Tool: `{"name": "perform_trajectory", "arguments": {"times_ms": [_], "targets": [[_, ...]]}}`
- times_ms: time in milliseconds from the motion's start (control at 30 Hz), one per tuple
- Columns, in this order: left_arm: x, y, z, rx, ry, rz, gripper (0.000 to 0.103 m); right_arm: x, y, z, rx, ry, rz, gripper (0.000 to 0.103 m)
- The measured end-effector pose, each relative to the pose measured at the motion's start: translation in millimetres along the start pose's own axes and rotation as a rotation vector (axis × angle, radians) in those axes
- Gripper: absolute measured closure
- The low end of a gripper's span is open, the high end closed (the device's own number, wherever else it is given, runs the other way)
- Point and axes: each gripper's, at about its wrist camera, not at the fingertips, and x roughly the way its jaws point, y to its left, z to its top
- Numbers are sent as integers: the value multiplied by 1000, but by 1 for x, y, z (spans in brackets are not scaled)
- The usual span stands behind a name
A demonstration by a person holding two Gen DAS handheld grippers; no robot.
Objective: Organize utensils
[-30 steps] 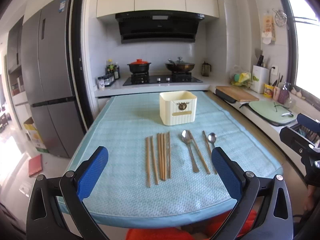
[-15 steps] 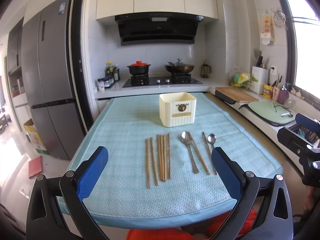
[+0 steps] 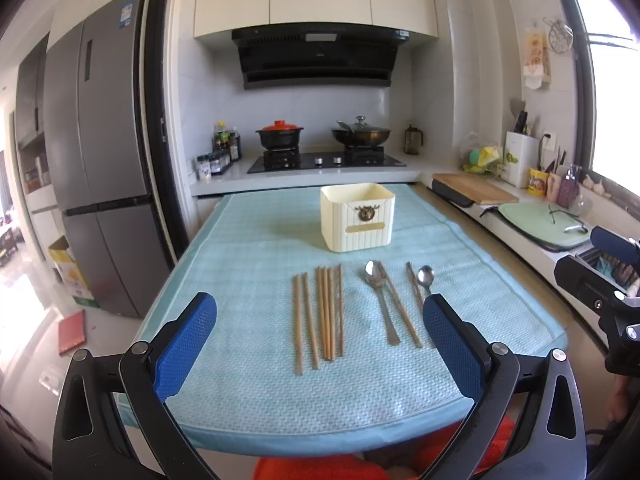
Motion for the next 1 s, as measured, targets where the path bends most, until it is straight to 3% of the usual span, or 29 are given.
{"name": "perform_trajectory", "arguments": {"times_ms": [367, 1000], "targets": [[-3, 2, -3, -11, -24, -18, 0, -2, 1, -1, -3, -3, 0, 0], [6, 9, -1, -23, 8, -29, 0, 1, -6, 5, -7, -35, -32, 0]]}}
